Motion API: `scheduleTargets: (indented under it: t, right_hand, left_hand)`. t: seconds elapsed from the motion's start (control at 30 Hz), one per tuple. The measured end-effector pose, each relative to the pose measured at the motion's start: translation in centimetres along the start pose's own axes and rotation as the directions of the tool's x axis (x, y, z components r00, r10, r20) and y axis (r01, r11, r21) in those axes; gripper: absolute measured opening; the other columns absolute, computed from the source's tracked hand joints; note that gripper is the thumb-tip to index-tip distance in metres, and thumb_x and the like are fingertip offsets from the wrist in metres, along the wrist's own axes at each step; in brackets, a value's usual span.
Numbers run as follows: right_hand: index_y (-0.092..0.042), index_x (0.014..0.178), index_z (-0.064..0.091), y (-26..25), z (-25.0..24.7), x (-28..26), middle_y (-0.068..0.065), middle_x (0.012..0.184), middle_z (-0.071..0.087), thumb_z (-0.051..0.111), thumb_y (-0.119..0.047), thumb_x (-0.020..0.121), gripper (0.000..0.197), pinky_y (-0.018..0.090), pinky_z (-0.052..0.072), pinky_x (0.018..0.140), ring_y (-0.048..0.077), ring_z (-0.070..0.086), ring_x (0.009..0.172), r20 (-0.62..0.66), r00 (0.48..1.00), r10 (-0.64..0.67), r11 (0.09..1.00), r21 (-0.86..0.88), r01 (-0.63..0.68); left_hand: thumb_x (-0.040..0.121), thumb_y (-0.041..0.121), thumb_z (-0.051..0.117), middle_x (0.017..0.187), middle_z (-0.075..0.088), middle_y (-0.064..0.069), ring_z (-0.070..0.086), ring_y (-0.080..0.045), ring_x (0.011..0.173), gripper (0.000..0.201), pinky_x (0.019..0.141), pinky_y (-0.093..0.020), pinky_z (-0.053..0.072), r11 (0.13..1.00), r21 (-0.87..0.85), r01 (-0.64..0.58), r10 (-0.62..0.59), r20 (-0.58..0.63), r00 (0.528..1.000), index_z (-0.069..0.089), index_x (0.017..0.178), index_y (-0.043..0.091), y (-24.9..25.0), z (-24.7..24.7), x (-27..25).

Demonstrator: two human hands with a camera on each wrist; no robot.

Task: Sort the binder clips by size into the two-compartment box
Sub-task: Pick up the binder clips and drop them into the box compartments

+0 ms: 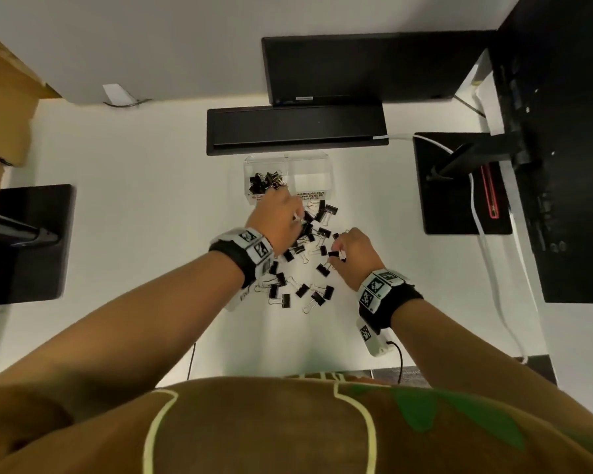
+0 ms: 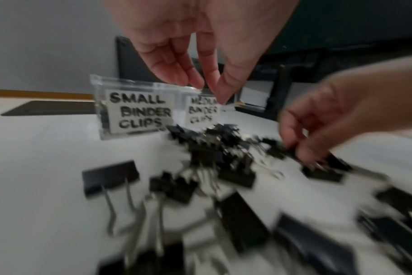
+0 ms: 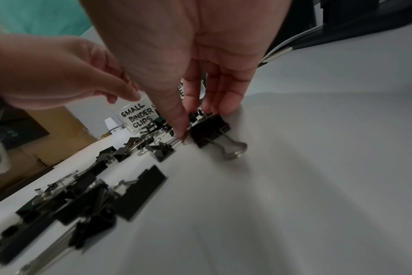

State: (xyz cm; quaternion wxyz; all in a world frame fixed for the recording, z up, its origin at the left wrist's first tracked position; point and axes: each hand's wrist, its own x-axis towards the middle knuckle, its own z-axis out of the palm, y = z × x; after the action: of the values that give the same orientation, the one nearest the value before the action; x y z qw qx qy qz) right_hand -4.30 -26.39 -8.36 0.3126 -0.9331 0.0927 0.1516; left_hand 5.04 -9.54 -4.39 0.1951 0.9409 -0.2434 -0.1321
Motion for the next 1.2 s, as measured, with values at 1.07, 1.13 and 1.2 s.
scheduleTargets:
  t: [1.07,1.13,1.2]
  right_hand:
    - [-0.008,0.095,0.057,-1.2,0.0,1.3,0.006,0.098,0.054,0.065,-0.007,0.081,0.016,0.021,0.038,0.068,0.016,0.049,0.080,0.120,0.991,-0.052,0.999,-0.003,0.052]
    - [-0.009,0.091,0.059,-1.3,-0.1,1.3,0.002,0.092,0.055,0.064,-0.006,0.081,0.012,0.016,0.037,0.060,0.015,0.050,0.079,0.120,0.992,-0.042,0.999,0.037,0.038]
    - [-0.011,0.087,0.060,-1.4,-0.2,1.3,-0.002,0.084,0.056,0.064,-0.006,0.081,0.009,0.012,0.037,0.057,0.013,0.052,0.074,0.107,0.994,-0.020,0.994,0.108,0.008]
  left_hand:
    - [0.087,0.002,0.049,0.123,0.049,-0.009,0.043,-0.027,0.116,0.041,0.089,-0.037,0.043,0.980,0.160,-0.120,0.069,0.294,0.953,0.051,0.126,0.014,-0.3,4.3,-4.9]
    - [0.088,0.002,0.049,0.123,0.048,-0.011,0.043,-0.028,0.115,0.034,0.088,-0.036,0.042,0.975,0.180,-0.129,0.069,0.306,0.949,0.051,0.122,0.009,-0.4,4.4,-4.8]
    - [0.088,0.001,0.050,0.121,0.049,-0.013,0.044,-0.028,0.113,0.027,0.087,-0.035,0.042,0.975,0.181,-0.128,0.070,0.297,0.952,0.052,0.115,0.005,-0.4,4.4,-4.8]
